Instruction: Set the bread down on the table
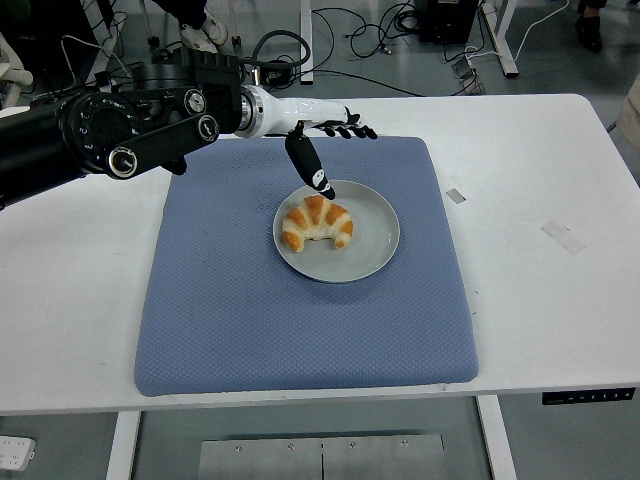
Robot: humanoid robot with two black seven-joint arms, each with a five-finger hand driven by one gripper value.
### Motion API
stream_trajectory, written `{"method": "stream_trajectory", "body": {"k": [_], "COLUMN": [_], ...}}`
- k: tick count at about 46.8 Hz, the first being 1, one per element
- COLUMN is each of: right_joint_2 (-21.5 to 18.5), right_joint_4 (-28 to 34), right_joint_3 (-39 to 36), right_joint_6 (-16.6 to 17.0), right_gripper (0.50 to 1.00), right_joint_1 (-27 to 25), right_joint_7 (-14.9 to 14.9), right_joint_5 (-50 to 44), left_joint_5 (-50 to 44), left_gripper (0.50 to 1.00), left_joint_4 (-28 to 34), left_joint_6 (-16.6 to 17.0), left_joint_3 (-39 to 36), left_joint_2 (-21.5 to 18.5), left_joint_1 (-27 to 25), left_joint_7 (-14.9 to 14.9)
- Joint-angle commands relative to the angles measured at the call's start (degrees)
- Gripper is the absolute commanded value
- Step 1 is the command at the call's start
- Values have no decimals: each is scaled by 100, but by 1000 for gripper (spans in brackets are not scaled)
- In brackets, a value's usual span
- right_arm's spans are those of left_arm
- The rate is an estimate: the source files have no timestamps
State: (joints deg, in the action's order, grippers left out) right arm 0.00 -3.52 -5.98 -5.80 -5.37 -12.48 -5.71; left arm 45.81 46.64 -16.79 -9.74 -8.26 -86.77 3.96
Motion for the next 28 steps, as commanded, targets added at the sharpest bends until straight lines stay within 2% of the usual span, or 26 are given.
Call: {"method": "stream_trajectory", "body": {"k": [1, 12, 20, 28], "right_joint_2": [0, 0, 0, 0], "right_joint_4": [0, 0, 0, 0], "right_joint_3": [0, 0, 0, 0], "right_joint_6": [0, 0, 0, 0], "right_gripper": [1000, 1000, 1000, 1000], "right_joint_1": [1, 1, 1, 1], "right_joint_7": [0, 0, 0, 0], "right_joint_5": [0, 0, 0, 0], "left_joint_5": [-2, -2, -11, -2], "left_gripper": [942, 942, 942, 942], "left_joint_4": [3, 3, 3, 3], "left_joint_6": [-9, -246, -246, -229], "left_joint_3": [-28, -150, -353, -379], "left_joint_2": [-18, -141, -194, -220], "left_joint_1": [2, 11, 90, 380], "left_joint_7": [-1, -9, -1, -1]}}
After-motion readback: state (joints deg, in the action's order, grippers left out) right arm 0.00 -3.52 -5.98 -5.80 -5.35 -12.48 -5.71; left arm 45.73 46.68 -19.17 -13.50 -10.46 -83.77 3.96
